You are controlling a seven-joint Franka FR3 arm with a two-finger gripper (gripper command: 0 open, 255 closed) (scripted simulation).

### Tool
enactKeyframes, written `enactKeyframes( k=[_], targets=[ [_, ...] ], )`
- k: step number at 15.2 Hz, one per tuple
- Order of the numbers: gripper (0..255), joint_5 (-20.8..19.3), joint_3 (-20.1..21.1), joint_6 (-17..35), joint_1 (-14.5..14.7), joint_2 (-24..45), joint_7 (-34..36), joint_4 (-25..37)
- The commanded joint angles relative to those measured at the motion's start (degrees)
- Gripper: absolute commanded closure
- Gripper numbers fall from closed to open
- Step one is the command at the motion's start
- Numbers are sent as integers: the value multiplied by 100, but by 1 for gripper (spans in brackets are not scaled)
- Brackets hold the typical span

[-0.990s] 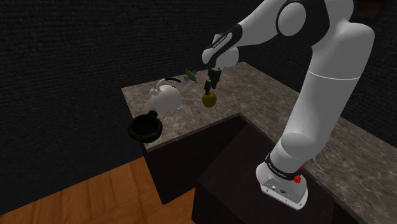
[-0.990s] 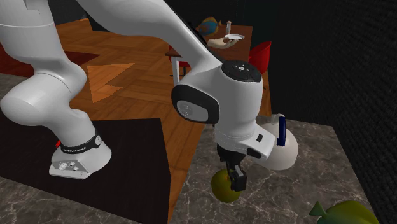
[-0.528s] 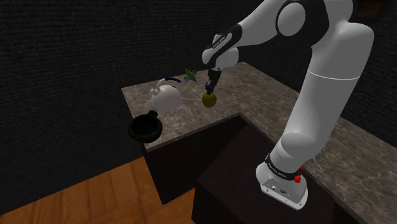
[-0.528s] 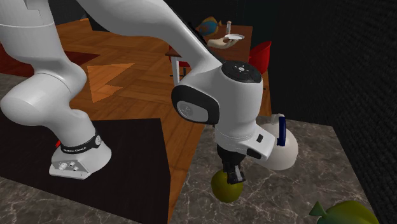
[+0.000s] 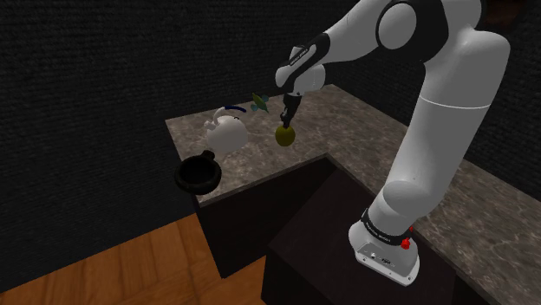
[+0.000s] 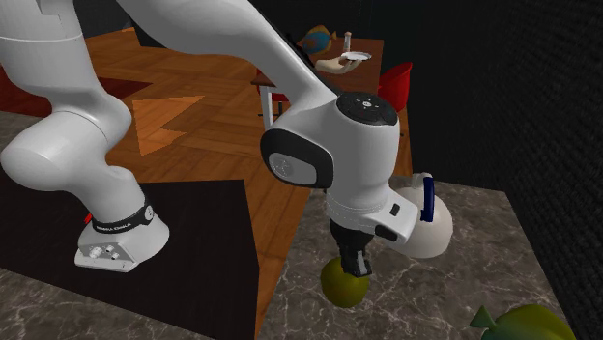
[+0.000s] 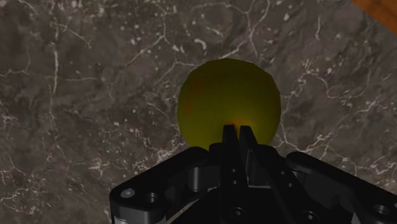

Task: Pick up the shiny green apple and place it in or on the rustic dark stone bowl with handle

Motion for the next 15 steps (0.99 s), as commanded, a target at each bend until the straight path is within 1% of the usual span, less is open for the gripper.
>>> enactKeyframes(
  k=[1,15],
  targets=[
    [255,-34,-11,-68,6,-51,26,11],
    [255,-412,-84,-1056,56,-736,328,361]
  ],
)
